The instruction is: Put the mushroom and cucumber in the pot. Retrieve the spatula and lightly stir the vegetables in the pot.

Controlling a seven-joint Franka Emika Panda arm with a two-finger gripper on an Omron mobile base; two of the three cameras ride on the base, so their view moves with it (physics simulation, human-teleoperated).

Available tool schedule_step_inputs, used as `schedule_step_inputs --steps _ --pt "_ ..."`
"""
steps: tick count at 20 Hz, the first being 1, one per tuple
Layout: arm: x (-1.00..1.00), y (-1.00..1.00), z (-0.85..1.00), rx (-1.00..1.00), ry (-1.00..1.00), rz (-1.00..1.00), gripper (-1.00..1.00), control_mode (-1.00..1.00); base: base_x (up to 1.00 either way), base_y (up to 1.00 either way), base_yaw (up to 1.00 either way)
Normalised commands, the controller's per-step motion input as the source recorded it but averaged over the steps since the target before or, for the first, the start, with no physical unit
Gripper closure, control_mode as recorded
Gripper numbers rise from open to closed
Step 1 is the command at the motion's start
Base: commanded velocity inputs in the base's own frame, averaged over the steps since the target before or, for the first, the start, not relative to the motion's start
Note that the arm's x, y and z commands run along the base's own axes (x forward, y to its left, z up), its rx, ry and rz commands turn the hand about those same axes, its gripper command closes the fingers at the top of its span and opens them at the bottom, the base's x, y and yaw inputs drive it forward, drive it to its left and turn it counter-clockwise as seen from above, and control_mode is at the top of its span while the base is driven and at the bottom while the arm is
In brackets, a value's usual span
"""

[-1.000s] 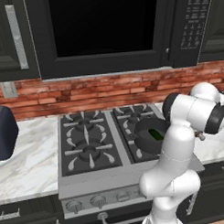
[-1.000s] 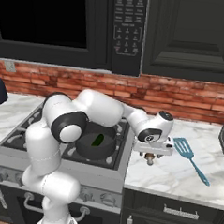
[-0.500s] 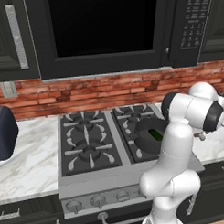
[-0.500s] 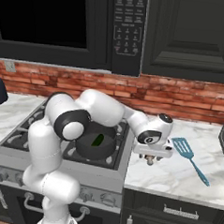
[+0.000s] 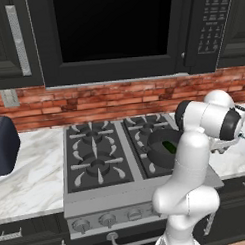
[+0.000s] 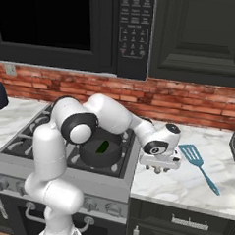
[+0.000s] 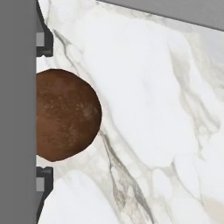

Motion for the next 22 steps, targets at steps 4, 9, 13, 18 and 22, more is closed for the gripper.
schedule_step_inputs --steps 4,9,13,18,22 --pt "0.0 0.03 -0.06 0.0 0.02 0.0 -1.0 -1.0 0.0 0.0 0.0" --pt "0.0 0.08 -0.07 0.0 0.04 0.0 1.0 -1.0 0.0 0.0 0.0" --pt "0.0 0.04 -0.01 0.0 0.03 0.0 1.0 -1.0 0.0 0.0 0.0" --pt "-0.05 0.0 0.0 0.0 0.01 0.0 1.0 -1.0 0.0 0.0 0.0" --pt "-0.62 0.0 0.5 0.0 -0.21 0.01 1.0 -1.0 0.0 0.0 0.0"
